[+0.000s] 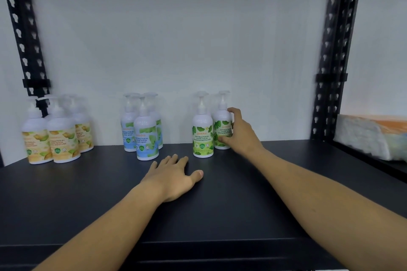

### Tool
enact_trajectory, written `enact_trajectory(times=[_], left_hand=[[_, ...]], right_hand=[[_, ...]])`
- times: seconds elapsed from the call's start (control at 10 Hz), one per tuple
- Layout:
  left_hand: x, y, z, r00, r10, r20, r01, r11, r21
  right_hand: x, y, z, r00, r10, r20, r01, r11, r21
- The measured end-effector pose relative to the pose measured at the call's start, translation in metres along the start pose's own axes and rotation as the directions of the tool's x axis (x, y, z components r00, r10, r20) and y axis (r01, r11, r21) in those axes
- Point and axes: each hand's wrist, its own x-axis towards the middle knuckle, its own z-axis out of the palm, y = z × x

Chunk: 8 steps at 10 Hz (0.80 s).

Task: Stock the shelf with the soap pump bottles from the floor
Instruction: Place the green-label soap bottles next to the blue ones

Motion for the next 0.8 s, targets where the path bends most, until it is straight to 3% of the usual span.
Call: enact_trajectory(times=[0.4, 0.8], left_hand=[[0.001, 0.000, 0.001, 1.000, 0.002, -0.018, -0.002, 1.000, 0.003], [0.001, -0.001, 0.001, 1.000, 0.005, -0.022, -0.005, 1.000, 0.000]], right_hand=[[0.001, -0.002, 0.004, 0.999, 0.015, -0.030, -0.016, 0.999, -0.033], [-0.003, 0.000, -0.006, 0.996, 0.003, 0.087, -0.005, 1.000, 0.021]])
